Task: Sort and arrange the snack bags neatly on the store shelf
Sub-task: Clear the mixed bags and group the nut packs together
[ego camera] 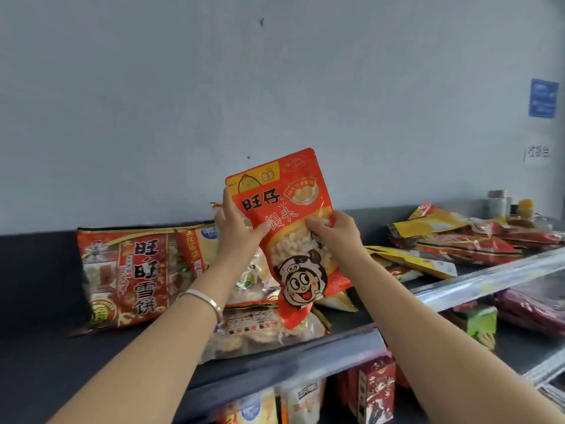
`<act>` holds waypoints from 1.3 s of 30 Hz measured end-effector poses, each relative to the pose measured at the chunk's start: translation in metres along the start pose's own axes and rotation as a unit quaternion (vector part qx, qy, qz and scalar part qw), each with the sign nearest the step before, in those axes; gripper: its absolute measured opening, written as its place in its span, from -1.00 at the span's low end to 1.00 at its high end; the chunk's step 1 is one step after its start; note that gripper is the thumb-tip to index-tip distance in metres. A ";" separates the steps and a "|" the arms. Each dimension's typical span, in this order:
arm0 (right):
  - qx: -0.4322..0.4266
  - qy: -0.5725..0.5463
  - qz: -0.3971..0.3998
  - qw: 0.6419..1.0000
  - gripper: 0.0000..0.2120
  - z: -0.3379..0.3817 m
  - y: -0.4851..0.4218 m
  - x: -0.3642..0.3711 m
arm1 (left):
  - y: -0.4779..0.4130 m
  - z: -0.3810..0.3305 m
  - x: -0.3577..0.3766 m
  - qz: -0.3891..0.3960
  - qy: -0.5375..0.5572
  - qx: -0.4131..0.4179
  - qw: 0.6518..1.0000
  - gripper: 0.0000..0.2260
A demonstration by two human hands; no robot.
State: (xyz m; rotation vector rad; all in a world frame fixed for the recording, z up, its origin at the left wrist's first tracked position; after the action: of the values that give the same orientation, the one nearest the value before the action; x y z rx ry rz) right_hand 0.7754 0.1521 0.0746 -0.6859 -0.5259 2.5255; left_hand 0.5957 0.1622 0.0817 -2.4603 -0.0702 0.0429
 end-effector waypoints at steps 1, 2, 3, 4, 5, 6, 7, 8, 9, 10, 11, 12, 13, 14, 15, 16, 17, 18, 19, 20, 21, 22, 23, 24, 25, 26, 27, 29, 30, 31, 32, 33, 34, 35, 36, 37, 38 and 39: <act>0.015 -0.015 -0.012 1.000 -0.77 -0.014 -0.004 -0.018 | 0.004 0.000 0.025 0.030 0.053 -0.026 0.998 -0.13; 0.026 -0.019 -0.025 0.999 -0.80 -0.027 -0.007 -0.035 | 0.008 0.001 0.049 0.054 0.096 -0.048 0.993 -0.14; 0.034 -0.019 -0.037 0.999 -0.82 -0.039 -0.009 -0.053 | 0.014 0.001 0.073 0.077 0.127 -0.062 0.987 -0.17; 0.039 -0.014 -0.048 0.998 -0.83 -0.051 -0.012 -0.069 | 0.018 0.003 0.095 0.096 0.150 -0.069 0.982 -0.22; 0.042 -0.009 -0.059 0.997 -0.83 -0.062 -0.015 -0.085 | 0.023 0.005 0.116 0.112 0.168 -0.073 0.977 -0.28; 0.047 -0.003 -0.068 0.997 -0.83 -0.073 -0.017 -0.099 | 0.026 0.009 0.136 0.126 0.183 -0.079 0.972 -0.35; 0.053 0.000 -0.078 0.996 -0.82 -0.085 -0.020 -0.112 | 0.029 0.011 0.155 0.142 0.198 -0.089 0.966 -0.40; 0.059 0.003 -0.086 0.995 -0.82 -0.094 -0.022 -0.125 | 0.030 0.015 0.173 0.160 0.212 -0.103 0.959 -0.44; 0.066 0.004 -0.095 0.993 -0.82 -0.105 -0.025 -0.137 | 0.030 0.018 0.190 0.178 0.219 -0.115 0.952 -0.45; 0.073 0.005 -0.105 0.992 -0.80 -0.115 -0.028 -0.147 | 0.029 0.022 0.206 0.194 0.218 -0.125 0.948 -0.46; 0.078 0.008 -0.116 0.990 -0.78 -0.124 -0.032 -0.157 | 0.028 0.024 0.221 0.212 0.214 -0.128 0.945 -0.45; 0.083 0.012 -0.126 0.988 -0.76 -0.133 -0.035 -0.166 | 0.026 0.027 0.236 0.232 0.210 -0.129 0.941 -0.42; 0.086 0.013 -0.136 0.987 -0.75 -0.141 -0.041 -0.174 | 0.023 0.027 0.250 0.251 0.208 -0.130 0.936 -0.36; 0.090 0.012 -0.144 0.985 -0.75 -0.149 -0.047 -0.182 | 0.020 0.029 0.265 0.266 0.207 -0.134 0.932 -0.30; 0.094 0.008 -0.151 0.984 -0.75 -0.157 -0.053 -0.190 | 0.015 0.029 0.278 0.276 0.210 -0.137 0.928 -0.26; 0.097 0.004 -0.157 0.983 -0.73 -0.165 -0.061 -0.197 | 0.008 0.029 0.291 0.280 0.216 -0.135 0.926 -0.26; 0.096 -0.002 -0.163 0.982 -0.70 -0.171 -0.069 -0.205 | 0.001 0.029 0.305 0.283 0.221 -0.128 0.924 -0.28; 0.093 -0.007 -0.169 0.981 -0.67 -0.175 -0.077 -0.212 | -0.008 0.029 0.318 0.286 0.226 -0.116 0.924 -0.30; 0.093 -0.007 -0.177 0.980 -0.64 -0.180 -0.087 -0.219 | -0.016 0.029 0.331 0.287 0.228 -0.106 0.924 -0.31; 0.091 -0.004 -0.186 0.978 -0.64 -0.183 -0.096 -0.226 | -0.025 0.028 0.344 0.288 0.233 -0.097 0.924 -0.30; 0.090 -0.002 -0.193 0.977 -0.67 -0.185 -0.106 -0.233 | -0.034 0.027 0.356 0.287 0.236 -0.089 0.924 -0.28; 0.090 0.001 -0.197 0.976 -0.69 -0.187 -0.116 -0.240 | -0.043 0.026 0.368 0.285 0.238 -0.080 0.925 -0.27; 0.091 0.006 -0.200 0.975 -0.68 -0.188 -0.126 -0.248 | -0.051 0.025 0.379 0.284 0.239 -0.073 0.926 -0.26; 0.095 0.013 -0.200 0.975 -0.63 -0.189 -0.135 -0.255 | -0.058 0.024 0.391 0.285 0.242 -0.064 0.925 -0.25; 0.095 0.016 -0.198 0.975 -0.60 -0.190 -0.142 -0.262 | -0.065 0.023 0.402 0.288 0.246 -0.056 0.924 -0.24; 0.096 0.020 -0.197 0.976 -0.58 -0.193 -0.149 -0.269 | -0.072 0.023 0.414 0.286 0.251 -0.051 0.923 -0.24; 0.095 0.032 -0.196 0.975 -0.55 -0.196 -0.154 -0.275 | -0.078 0.024 0.425 0.279 0.255 -0.051 0.924 -0.24; 0.099 0.078 -0.186 0.974 -0.43 -0.206 -0.161 -0.288 | -0.090 0.027 0.450 0.249 0.265 -0.066 0.929 -0.22; 0.097 0.102 -0.177 0.974 -0.37 -0.212 -0.163 -0.294 | -0.095 0.028 0.461 0.233 0.267 -0.071 0.932 -0.22; 0.094 0.130 -0.167 0.973 -0.31 -0.219 -0.168 -0.299 | -0.099 0.028 0.473 0.218 0.265 -0.070 0.936 -0.21; 0.087 0.164 -0.157 0.970 -0.23 -0.227 -0.173 -0.305 | -0.102 0.028 0.485 0.208 0.262 -0.066 0.940 -0.22; 0.080 0.194 -0.142 0.967 -0.15 -0.235 -0.179 -0.310 | -0.105 0.028 0.496 0.200 0.262 -0.059 0.942 -0.23; 0.070 0.205 -0.126 0.968 -0.07 -0.244 -0.186 -0.315 | -0.108 0.028 0.507 0.193 0.264 -0.053 0.943 -0.24; 0.052 0.198 -0.114 0.972 -0.02 -0.252 -0.194 -0.321 | -0.110 0.029 0.520 0.188 0.264 -0.048 0.945 -0.25; 0.035 0.182 -0.108 0.977 0.01 -0.261 -0.202 -0.327 | -0.113 0.030 0.532 0.184 0.263 -0.044 0.946 -0.25; 0.020 0.169 -0.108 0.979 0.03 -0.270 -0.211 -0.334 | -0.117 0.032 0.545 0.181 0.261 -0.042 0.947 -0.26; 0.010 0.170 -0.115 0.979 0.02 -0.279 -0.221 -0.341 | -0.122 0.035 0.558 0.180 0.261 -0.041 0.947 -0.27; 0.002 0.178 -0.124 0.976 0.01 -0.289 -0.233 -0.350 | -0.127 0.039 0.572 0.183 0.264 -0.044 0.946 -0.28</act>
State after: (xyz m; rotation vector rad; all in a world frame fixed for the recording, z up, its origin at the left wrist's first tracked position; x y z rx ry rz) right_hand 1.2800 0.2267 0.0819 -0.9795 -0.4456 2.1098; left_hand 1.1600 0.3201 0.1242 -2.4559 0.6286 -0.4638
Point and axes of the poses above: each hand's wrist, its own y-axis away from the middle knuckle, its own x-axis out of the palm, z = x × y, the point moved 1 cm from there along -y, towards the middle knuckle, and after that the axes turned 15 degrees about y, right-handed, at the moved point
